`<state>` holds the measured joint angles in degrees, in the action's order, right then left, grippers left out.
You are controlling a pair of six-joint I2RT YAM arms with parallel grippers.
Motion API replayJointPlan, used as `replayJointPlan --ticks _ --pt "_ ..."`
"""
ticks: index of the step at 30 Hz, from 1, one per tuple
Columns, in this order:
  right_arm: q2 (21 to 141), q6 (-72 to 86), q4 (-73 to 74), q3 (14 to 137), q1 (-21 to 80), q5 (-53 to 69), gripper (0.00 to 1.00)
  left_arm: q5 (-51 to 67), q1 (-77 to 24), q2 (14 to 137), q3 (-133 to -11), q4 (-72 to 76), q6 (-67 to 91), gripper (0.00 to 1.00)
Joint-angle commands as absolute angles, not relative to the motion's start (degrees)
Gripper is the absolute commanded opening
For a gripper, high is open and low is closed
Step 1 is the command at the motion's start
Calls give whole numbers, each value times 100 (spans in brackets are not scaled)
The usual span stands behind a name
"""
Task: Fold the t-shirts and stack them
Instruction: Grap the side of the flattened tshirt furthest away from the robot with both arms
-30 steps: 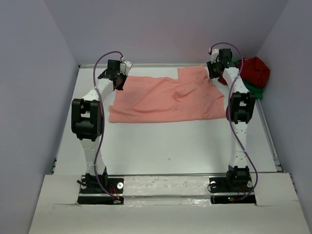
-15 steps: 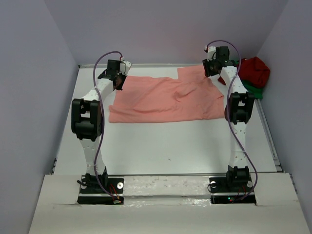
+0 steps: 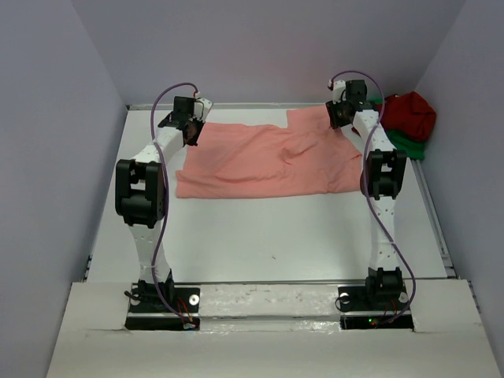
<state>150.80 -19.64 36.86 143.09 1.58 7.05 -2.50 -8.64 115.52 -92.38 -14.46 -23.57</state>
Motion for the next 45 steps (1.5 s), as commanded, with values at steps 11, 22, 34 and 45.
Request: replayJointPlan --ticks 11,22,34,45 --pt "14994 -2039 3516 13711 202 466 42 -360 -923 11470 -9220 -1503 -2461 22" --pt "14889 -2109 3507 13439 202 334 0 -395 -932 11478 -9193 -1485 -2478 22" --pt "14661 -2215 3489 13043 149 123 0 -53 -660 12304 -10116 -1346 -2137 8" --pt "14581 -2215 3445 12823 149 132 0 852 -53 12656 -10512 -563 -1389 24"
